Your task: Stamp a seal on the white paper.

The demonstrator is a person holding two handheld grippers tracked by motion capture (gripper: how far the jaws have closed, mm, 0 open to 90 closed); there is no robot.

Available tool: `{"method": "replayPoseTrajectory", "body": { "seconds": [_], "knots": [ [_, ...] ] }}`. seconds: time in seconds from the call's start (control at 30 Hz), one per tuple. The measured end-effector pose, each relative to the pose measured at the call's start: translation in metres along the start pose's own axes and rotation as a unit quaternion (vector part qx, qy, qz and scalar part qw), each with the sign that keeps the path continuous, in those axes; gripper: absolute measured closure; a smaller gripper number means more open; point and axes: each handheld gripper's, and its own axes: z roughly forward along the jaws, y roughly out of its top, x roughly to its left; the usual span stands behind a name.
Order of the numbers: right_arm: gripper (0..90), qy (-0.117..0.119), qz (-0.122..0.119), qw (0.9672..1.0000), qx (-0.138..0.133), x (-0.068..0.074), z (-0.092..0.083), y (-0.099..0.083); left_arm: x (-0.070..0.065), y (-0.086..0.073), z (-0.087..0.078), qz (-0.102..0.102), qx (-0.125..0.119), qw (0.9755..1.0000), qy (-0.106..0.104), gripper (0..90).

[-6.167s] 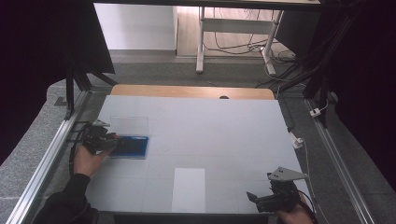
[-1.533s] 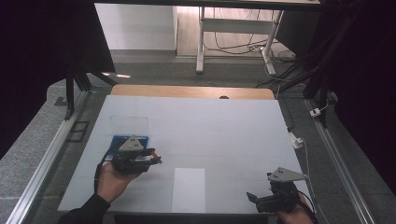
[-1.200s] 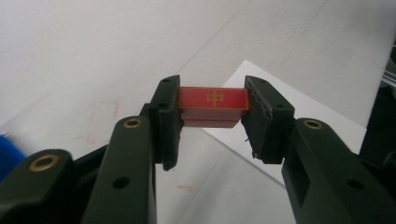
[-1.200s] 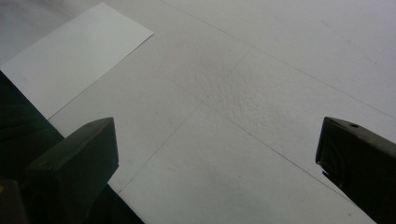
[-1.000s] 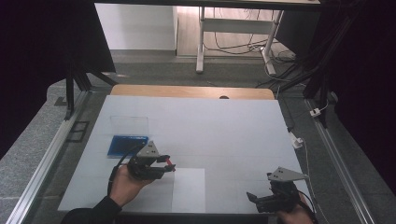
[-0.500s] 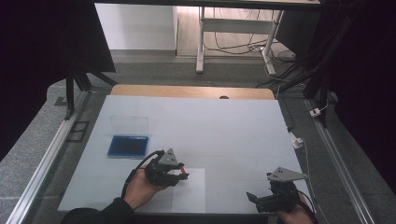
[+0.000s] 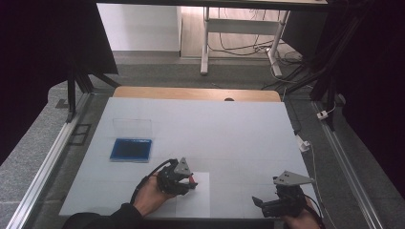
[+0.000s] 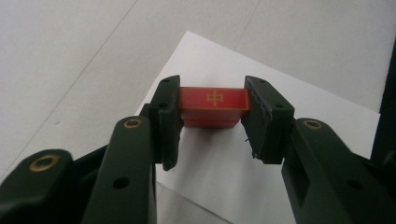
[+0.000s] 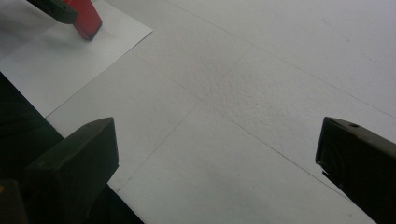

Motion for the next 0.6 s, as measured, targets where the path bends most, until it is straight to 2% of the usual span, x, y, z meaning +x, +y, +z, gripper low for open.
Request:
{"method": "replayPoseTrajectory", "body": {
  "seconds": [0.27, 0.6],
  "knots": [
    [0.0, 0.0, 0.0, 1.0, 0.0, 0.0, 0.0, 0.0, -0.001, -0.003, 0.002, -0.023, -0.008, 0.9997, 0.001, 58.6],
    [0.0, 0.001, -0.002, 1.0, 0.002, 0.0, 0.001, 0.0, -0.01, -0.002, 0.002, -0.002, -0.006, 0.9996, 0.028, 58.8]
  ]
}}
